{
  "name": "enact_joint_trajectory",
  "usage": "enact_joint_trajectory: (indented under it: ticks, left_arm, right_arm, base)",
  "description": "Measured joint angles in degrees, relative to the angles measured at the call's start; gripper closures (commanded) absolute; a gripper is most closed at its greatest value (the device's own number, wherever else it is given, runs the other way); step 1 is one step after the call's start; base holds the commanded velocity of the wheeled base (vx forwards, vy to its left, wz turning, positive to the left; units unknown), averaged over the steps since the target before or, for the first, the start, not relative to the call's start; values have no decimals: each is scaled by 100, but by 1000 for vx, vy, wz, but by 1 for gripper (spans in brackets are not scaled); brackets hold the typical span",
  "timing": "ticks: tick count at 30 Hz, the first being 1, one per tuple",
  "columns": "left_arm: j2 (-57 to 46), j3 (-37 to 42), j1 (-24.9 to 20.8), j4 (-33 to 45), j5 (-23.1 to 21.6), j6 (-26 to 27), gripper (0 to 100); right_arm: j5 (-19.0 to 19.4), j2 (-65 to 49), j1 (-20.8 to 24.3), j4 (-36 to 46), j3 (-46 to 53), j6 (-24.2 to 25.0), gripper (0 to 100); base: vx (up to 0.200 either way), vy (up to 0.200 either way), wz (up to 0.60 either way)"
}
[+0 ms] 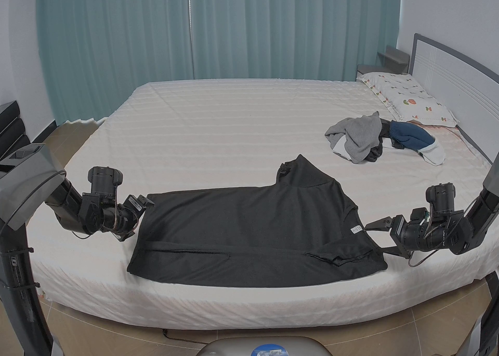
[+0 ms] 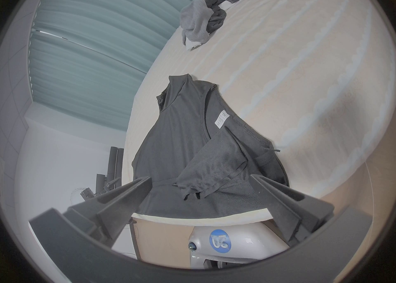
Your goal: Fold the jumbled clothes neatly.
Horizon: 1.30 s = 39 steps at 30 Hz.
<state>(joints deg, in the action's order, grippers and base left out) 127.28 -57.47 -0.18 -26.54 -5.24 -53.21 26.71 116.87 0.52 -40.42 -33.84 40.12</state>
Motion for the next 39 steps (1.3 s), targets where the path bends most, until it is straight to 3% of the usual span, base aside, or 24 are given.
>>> enact_joint_trajectory:
  ticks: [5, 10, 17, 22, 28, 39]
  left_arm:
    - [-49, 157, 93, 78, -122, 26, 0]
    - [-286, 364, 34, 374, -568, 45, 0]
    - [-422, 416, -538, 590, -734, 48, 0]
    - [-230, 260, -1026, 681, -606, 72, 0]
    - [48, -77, -1387, 906, -85, 272, 0]
    - [533, -987, -1406, 1207, 207, 349, 0]
  right_arm:
    - [-17, 61, 5, -169, 79, 11, 0]
    - [-20, 79, 22, -174, 112, 13, 0]
    - [-20, 96, 77, -176, 135, 20, 0]
    - [-20, 101, 129, -178, 143, 22, 0]
    - [-24, 124, 176, -178, 140, 22, 0]
    - [-22, 143, 200, -183, 127, 17, 0]
  base:
    - [0, 0, 0]
    - [0, 0, 0]
    - [0, 0, 0]
    - [0, 0, 0]
    - [0, 0, 0]
    - [0, 0, 0]
